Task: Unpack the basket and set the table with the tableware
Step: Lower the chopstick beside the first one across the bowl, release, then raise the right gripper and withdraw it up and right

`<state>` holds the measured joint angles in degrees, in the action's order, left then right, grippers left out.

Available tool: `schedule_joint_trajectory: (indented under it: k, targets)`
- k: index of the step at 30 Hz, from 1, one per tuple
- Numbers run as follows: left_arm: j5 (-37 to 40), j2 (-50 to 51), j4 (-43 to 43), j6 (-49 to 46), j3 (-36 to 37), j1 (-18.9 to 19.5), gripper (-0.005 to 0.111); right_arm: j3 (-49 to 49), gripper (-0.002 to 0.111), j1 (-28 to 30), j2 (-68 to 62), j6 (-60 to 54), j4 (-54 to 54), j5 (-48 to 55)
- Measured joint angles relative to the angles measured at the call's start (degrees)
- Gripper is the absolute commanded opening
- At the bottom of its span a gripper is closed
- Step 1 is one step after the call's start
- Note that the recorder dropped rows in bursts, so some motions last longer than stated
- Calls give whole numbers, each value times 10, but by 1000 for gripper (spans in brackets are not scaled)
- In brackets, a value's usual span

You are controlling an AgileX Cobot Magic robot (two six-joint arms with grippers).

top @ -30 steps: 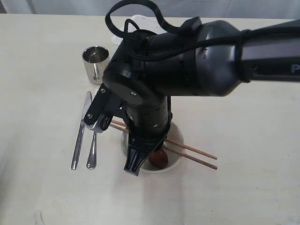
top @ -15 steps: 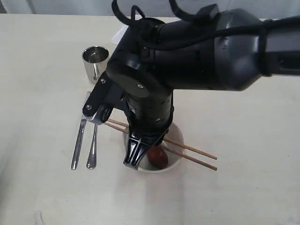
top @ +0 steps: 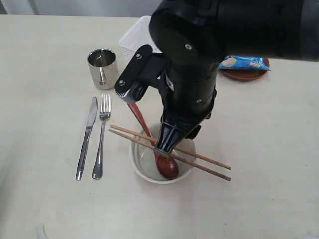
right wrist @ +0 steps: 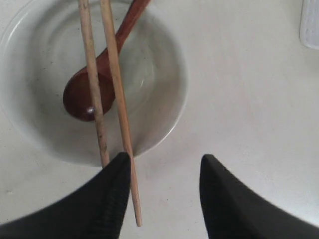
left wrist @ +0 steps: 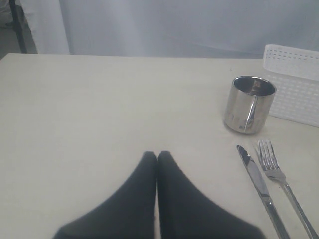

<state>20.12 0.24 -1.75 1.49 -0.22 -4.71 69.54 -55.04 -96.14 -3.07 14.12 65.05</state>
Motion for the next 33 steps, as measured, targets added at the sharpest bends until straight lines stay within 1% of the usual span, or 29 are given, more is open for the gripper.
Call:
schedule_joint_trajectory:
  k: [6, 8, 10, 12, 15, 16, 20, 24, 28, 33]
  targets:
    - [0, 0, 0, 0, 0, 0, 0, 0, 45, 71, 1, -58, -76, 10]
    - [0, 0, 0, 0, 0, 0, 0, 0, 42, 98, 2, -68, -85, 20]
    - [0, 0, 0, 0, 0, 0, 0, -3, 33, 122, 8, -72, -89, 20]
    - [0, 0, 0, 0, 0, 0, 0, -13, 21, 142, 14, -72, -89, 10]
    - [0, 0, 0, 0, 0, 0, 0, -43, 4, 166, 20, -73, -89, -9]
    - [0, 0, 0, 0, 0, 0, 0, -57, 0, 170, 20, -73, -89, -16]
    - [0, 0, 0, 0, 0, 0, 0, -110, 0, 173, 27, -73, -92, -42]
    - [0, 0, 0, 0, 0, 0, 0, -150, -1, 173, 63, -73, -94, -94]
    - [0, 0, 0, 0, 0, 0, 0, -174, -1, 173, 84, -73, -91, -120]
    - [0, 0, 0, 0, 0, 0, 0, -190, -1, 173, 74, -73, -90, -144]
